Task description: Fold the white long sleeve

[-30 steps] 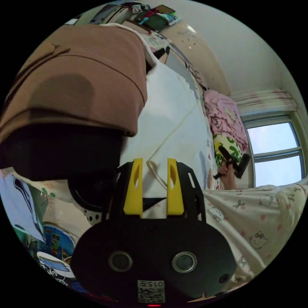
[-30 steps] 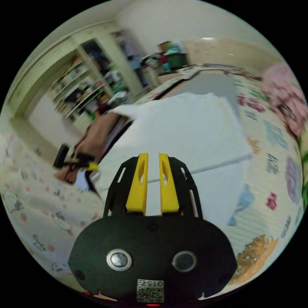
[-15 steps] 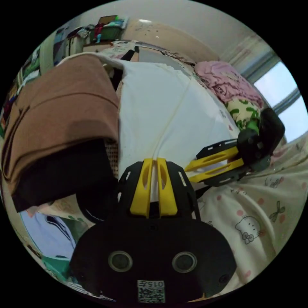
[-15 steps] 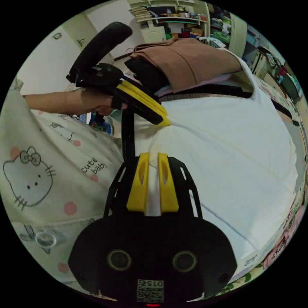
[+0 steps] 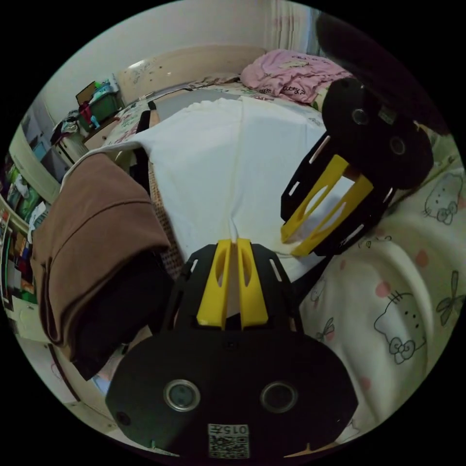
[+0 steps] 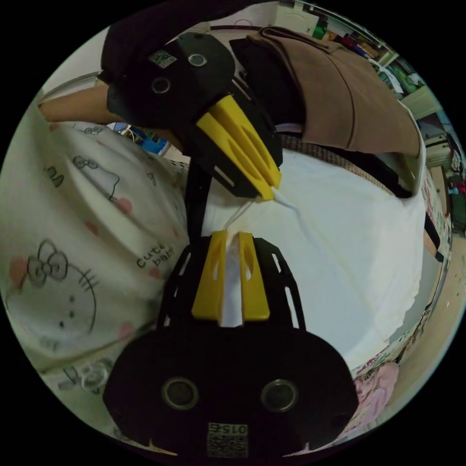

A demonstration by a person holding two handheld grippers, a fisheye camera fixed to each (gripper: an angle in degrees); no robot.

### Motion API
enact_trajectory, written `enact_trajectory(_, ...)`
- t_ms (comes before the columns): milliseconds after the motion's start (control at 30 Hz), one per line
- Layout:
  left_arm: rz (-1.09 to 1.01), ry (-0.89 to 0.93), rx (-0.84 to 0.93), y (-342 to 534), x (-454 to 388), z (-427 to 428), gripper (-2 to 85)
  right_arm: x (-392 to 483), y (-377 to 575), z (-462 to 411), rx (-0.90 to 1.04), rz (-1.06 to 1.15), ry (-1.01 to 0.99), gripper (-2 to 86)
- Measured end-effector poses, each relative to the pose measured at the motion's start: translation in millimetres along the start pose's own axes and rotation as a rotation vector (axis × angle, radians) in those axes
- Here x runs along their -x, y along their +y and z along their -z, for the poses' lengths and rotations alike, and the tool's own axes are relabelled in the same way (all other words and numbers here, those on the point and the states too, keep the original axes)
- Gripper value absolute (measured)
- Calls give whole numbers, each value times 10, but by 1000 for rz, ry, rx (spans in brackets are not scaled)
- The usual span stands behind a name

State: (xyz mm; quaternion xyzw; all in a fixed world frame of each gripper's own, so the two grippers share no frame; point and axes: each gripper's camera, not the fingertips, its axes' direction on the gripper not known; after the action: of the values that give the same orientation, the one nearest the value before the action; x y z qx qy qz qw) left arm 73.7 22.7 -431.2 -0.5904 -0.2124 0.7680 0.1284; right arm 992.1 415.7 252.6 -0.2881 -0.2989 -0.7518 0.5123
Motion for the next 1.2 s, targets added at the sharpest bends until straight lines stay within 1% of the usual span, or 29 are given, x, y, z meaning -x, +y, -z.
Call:
enact_trajectory(200,78,112,-70,188,165,-27,5,200,318,-464,112,35,-21,51)
enact_trajectory(333,68,147,-93,258,206,-69,6,293,570,-745,158,7,-38,50)
enact_trajectory(600,72,180,-128,412,218,-203,9,544,1203,-1145,118,-33,3,50)
enact_trajectory(800,98,210,-147,527,225,-350,10,543,1566,-1380,119,-71,-21,50)
enact_trajectory(900,100,215,-148,568,207,-430,10,473,1748,-1474,110,-125,-58,51)
enact_trajectory(967,103,219,-146,591,197,-482,10,403,1920,-1535,85,-199,-104,51)
enact_trajectory(1200,119,247,-122,658,177,-727,10,308,2397,-1679,14,-327,-155,52)
